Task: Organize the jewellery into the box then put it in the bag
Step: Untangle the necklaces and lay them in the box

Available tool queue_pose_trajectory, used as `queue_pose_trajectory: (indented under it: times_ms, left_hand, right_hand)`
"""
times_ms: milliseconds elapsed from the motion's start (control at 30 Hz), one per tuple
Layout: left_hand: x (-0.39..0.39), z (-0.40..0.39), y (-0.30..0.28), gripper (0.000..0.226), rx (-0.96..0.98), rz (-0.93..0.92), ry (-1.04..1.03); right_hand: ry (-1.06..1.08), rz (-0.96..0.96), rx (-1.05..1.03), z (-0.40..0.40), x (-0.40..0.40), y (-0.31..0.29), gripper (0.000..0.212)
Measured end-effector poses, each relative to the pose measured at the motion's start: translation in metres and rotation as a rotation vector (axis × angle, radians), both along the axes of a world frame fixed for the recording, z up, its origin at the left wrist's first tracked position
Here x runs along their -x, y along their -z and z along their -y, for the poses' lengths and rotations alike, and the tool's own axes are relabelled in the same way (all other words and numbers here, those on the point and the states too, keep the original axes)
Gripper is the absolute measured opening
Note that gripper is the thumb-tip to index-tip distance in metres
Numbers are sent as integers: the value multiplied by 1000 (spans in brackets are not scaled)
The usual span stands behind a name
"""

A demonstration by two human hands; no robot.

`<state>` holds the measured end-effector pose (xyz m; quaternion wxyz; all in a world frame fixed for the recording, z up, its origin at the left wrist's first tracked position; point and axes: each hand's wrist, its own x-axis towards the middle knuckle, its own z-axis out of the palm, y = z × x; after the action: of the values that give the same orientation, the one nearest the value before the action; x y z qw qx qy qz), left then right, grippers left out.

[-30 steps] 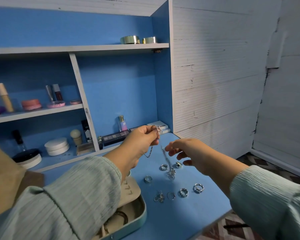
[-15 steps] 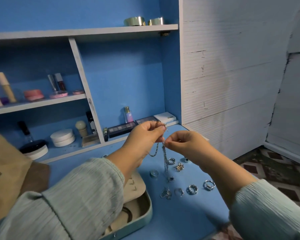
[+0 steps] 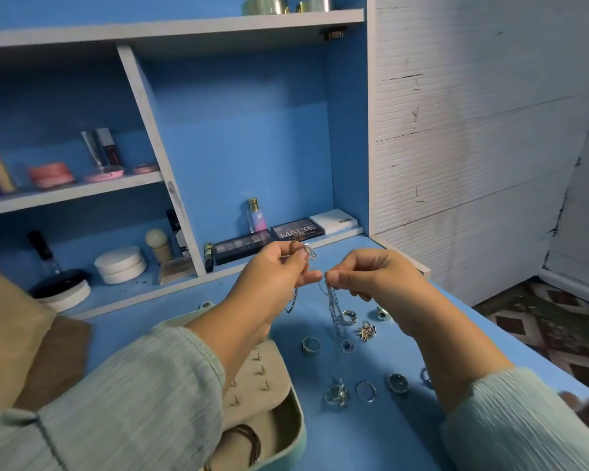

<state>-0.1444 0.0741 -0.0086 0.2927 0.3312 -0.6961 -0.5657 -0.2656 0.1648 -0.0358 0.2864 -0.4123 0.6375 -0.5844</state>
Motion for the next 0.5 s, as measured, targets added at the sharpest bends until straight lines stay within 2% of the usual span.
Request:
queue_pose_trajectory:
  times_ms: [167,267,400,500]
  left_hand:
    - [5,1,4,15,-41,25,-7]
    - [6,5,6,12,36,85,13]
    - [6,11,7,14,141,168,69]
    - [5,11,10,15,144,194,98]
  right_hand:
    - [-30,35,74,0,-2,5,15]
    - [-8,13,61,-2,1,9,19]
    - [5,117,110,-3,2,10,25]
    - [-17,206,151,-5,5,11,20]
